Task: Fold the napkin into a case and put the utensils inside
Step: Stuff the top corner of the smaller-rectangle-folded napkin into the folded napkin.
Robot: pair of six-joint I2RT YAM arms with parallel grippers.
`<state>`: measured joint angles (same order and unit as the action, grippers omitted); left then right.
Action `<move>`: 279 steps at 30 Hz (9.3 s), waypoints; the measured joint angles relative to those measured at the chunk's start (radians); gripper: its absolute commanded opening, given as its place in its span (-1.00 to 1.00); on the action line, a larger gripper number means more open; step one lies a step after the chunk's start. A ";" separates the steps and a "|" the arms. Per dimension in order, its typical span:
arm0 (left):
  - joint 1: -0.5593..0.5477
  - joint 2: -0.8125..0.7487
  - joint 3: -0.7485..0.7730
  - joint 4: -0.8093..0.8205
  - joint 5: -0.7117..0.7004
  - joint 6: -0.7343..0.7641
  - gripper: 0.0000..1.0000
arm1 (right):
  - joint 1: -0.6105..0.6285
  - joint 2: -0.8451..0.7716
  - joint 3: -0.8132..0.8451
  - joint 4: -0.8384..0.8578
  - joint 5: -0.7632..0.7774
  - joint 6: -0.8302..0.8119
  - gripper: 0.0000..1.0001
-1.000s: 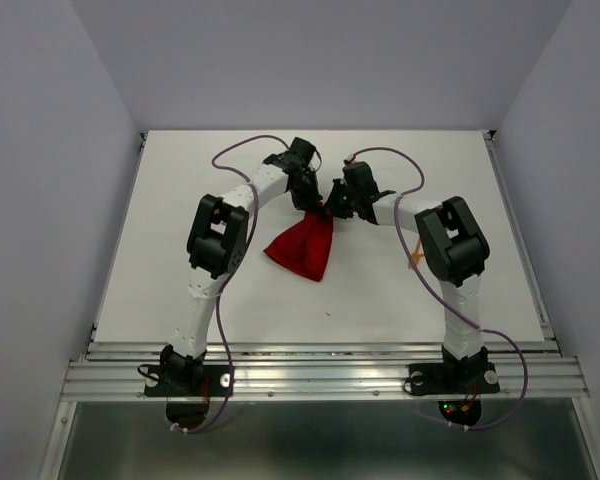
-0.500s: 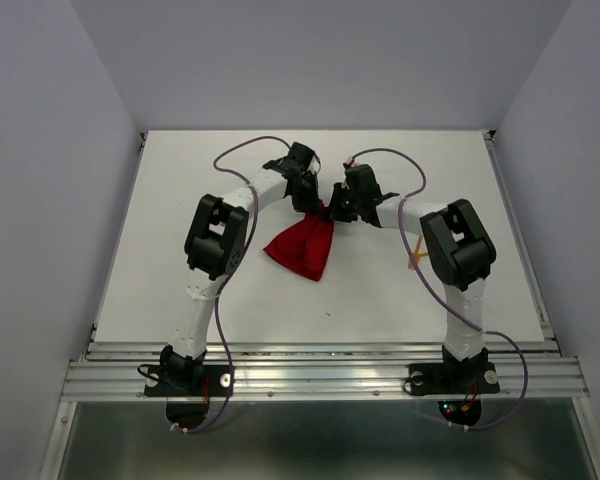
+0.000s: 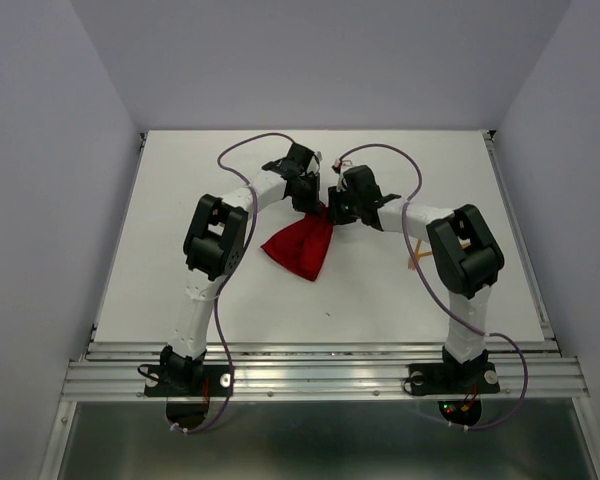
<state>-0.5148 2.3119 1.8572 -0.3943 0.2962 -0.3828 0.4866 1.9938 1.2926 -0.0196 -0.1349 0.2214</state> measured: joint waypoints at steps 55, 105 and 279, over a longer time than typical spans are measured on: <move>0.006 -0.015 -0.034 0.028 0.018 -0.022 -1.00 | 0.013 0.027 -0.140 0.283 -0.165 0.589 0.07; 0.016 -0.128 -0.038 -0.080 -0.092 -0.023 0.33 | 0.019 0.130 -0.320 0.787 -0.140 0.834 -0.99; 0.039 -0.139 -0.180 0.082 0.306 0.173 -1.00 | 0.016 -0.076 -0.294 0.324 0.156 0.416 -0.99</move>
<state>-0.4755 2.1731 1.6768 -0.3126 0.6025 -0.2096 0.5030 1.9175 0.9985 0.3042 0.0216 0.6376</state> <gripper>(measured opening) 0.033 0.016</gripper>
